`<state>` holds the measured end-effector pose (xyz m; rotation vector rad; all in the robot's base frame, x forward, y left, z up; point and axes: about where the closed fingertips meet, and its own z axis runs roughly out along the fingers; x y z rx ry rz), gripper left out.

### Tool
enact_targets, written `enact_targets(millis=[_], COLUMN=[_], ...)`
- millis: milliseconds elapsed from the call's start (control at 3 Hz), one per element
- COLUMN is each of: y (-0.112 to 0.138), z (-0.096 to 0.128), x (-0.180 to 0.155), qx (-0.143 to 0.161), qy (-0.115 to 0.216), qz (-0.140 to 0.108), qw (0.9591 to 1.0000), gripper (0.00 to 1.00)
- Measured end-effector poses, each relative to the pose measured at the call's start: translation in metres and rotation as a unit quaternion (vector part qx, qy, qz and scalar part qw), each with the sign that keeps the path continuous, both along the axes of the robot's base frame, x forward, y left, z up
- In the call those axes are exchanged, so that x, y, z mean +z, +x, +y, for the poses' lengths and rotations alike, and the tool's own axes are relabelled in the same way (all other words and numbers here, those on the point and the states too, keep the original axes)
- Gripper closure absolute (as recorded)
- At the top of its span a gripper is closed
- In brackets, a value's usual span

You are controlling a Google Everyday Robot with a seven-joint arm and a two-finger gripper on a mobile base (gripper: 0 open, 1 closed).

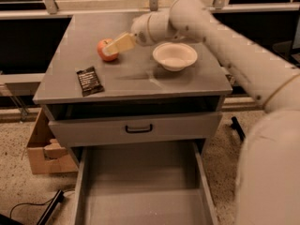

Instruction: Place apple into middle drawer

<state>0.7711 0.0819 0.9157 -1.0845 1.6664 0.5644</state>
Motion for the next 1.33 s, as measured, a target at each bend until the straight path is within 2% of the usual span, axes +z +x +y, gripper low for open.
enact_targets(millis=[333,667,1000,1333], y=[0.010,0.030,0.043,0.046], z=[0.031,0.046,0.044,0.039], x=[-0.016,-0.036,-0.052,-0.059], qx=[0.017,0.019,0.009,-0.003], qy=[0.012,0.007,-0.002,-0.004], qz=[0.011,0.009,0.011,0.008], qw=[0.9997,0.9998,0.9999,1.0000], gripper=[0.00,0.00,0.00,0.19])
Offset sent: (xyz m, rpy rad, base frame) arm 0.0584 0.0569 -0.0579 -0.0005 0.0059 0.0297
